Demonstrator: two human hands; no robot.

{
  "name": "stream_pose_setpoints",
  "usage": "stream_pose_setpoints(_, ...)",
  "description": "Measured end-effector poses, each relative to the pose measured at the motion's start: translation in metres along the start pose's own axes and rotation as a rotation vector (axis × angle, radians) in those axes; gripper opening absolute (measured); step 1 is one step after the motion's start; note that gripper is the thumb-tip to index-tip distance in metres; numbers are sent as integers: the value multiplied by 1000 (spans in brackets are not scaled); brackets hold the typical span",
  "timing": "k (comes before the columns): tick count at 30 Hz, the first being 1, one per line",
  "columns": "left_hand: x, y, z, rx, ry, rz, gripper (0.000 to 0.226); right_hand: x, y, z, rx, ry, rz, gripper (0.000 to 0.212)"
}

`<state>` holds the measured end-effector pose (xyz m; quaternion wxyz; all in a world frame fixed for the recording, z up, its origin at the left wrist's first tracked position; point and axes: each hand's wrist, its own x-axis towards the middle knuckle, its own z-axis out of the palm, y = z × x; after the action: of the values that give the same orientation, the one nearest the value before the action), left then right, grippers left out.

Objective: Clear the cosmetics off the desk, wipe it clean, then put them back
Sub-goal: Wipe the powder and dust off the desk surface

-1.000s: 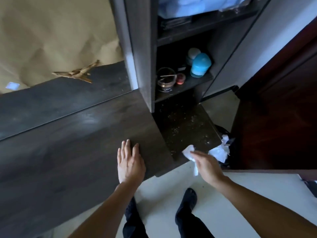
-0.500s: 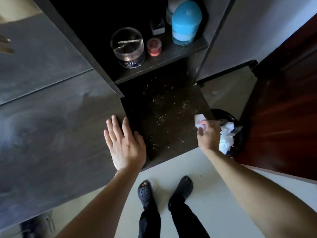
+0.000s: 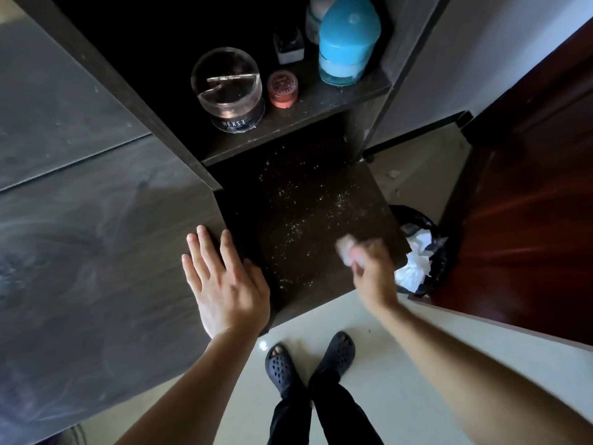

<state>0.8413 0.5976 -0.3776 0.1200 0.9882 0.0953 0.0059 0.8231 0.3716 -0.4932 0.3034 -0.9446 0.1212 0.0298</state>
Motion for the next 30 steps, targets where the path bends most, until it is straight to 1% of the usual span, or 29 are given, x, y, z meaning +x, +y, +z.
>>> stream_pose_setpoints(1, -1, 1, -1, 0, -6, 3, 57, -27, -1, 3, 38, -91, -83, 18)
stream_pose_setpoints(2, 0, 1, -1, -1, -7, 4, 57, -44, 2, 2, 61, -148, -159, 19)
stream_pose_setpoints(3, 1, 2, -2, -3, -9, 5, 58, -45, 6, -5, 68, -184, -204, 20)
stream_pose_setpoints(4, 2, 3, -2, -6, -14, 9, 58, -31, 14, -12, 48, -181, -222, 21)
stream_pose_setpoints(5, 2, 3, -2, -10, -14, 14, 58, -10, 20, -19, 11, -147, -194, 21)
stream_pose_setpoints(6, 3, 2, -2, -13, -9, 19, 59, 18, 26, -27, -40, -70, -137, 22)
stream_pose_setpoints(8, 4, 1, -2, -10, -12, 28, 59, 70, 33, -38, -101, 103, 34, 23)
stream_pose_setpoints(9, 4, -1, -1, -8, -14, 32, 59, 86, 31, -37, -105, 152, 79, 23)
stream_pose_setpoints(10, 5, -2, -1, -5, -12, 33, 60, 90, 23, -31, -114, 169, 56, 25)
stream_pose_setpoints(11, 5, -3, -1, -1, -8, 32, 60, 81, 17, -18, -116, 158, -22, 27)
stream_pose_setpoints(13, 5, -4, -1, 8, -15, 38, 61, 36, 9, 6, -132, 57, -240, 36)
stream_pose_setpoints(15, 6, -4, -3, 15, -17, 46, 61, -14, 13, 9, -149, -129, -466, 45)
stream_pose_setpoints(17, 8, -3, -5, 23, -20, 48, 60, -13, 27, -9, -193, -285, -625, 45)
stream_pose_setpoints(18, 10, -2, -5, 24, -18, 49, 60, 7, 34, -19, -246, -300, -661, 46)
stream_pose_setpoints(19, 11, -3, -6, 20, -8, 47, 59, 32, 38, -27, -307, -298, -647, 48)
stream_pose_setpoints(20, 12, -3, -6, 16, 7, 40, 58, 62, 38, -32, -368, -274, -605, 53)
stream_pose_setpoints(22, 11, -3, -5, 13, 23, 33, 57, 108, 30, -32, -417, -229, -448, 64)
stream_pose_setpoints(23, 10, -3, -4, 12, 28, 31, 57, 114, 24, -25, -414, -228, -385, 67)
stream_pose_setpoints(24, 10, -3, -3, 12, 32, 28, 57, 108, 17, -18, -412, -243, -381, 68)
stream_pose_setpoints(25, 10, -3, -3, 14, 32, 24, 57, 92, 14, -12, -400, -284, -442, 66)
stream_pose_setpoints(28, 9, -1, -3, 14, 37, 5, 58, 27, 35, -19, -351, -501, -802, 58)
stream_pose_setpoints(29, 9, 1, -3, 14, 43, 0, 58, 27, 43, -30, -337, -577, -886, 56)
stream_pose_setpoints(30, 8, 2, -3, 15, 43, 0, 58, 43, 51, -37, -337, -614, -937, 56)
